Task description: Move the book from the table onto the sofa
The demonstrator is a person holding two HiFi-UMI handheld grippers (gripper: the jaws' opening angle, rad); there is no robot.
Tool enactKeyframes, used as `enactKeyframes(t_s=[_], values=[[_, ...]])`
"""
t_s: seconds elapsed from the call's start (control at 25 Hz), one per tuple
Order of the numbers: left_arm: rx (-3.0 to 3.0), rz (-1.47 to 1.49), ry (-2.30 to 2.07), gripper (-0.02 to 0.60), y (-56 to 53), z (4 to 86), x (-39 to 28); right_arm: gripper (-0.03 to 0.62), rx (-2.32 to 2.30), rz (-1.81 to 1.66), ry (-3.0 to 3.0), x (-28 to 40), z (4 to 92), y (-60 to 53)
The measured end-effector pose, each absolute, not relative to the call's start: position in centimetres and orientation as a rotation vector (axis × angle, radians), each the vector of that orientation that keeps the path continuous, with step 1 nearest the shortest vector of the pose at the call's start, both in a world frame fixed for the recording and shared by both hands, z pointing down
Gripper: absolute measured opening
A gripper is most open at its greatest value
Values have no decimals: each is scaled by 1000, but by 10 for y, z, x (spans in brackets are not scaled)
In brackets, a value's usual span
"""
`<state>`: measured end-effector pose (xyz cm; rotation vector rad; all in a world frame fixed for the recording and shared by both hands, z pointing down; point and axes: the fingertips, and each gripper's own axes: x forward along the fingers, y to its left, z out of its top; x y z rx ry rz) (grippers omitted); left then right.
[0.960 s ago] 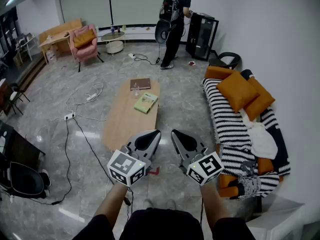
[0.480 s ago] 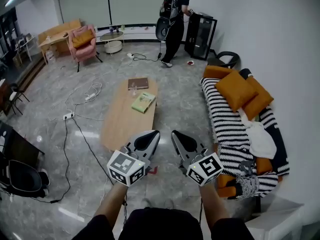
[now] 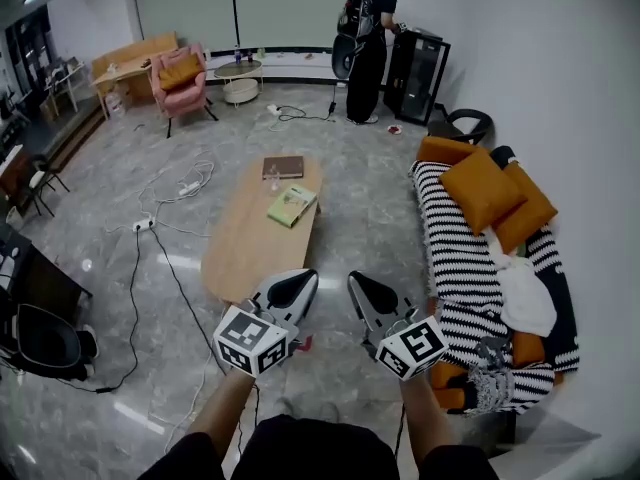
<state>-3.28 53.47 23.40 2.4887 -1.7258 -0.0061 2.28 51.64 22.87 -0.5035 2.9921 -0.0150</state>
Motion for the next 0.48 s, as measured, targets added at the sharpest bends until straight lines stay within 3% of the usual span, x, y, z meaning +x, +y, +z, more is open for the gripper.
enactKeyframes(t_s=[0.48], values=[[2418, 52, -1780, 15, 497, 254, -35, 23, -428, -71, 3010, 24, 252, 477]])
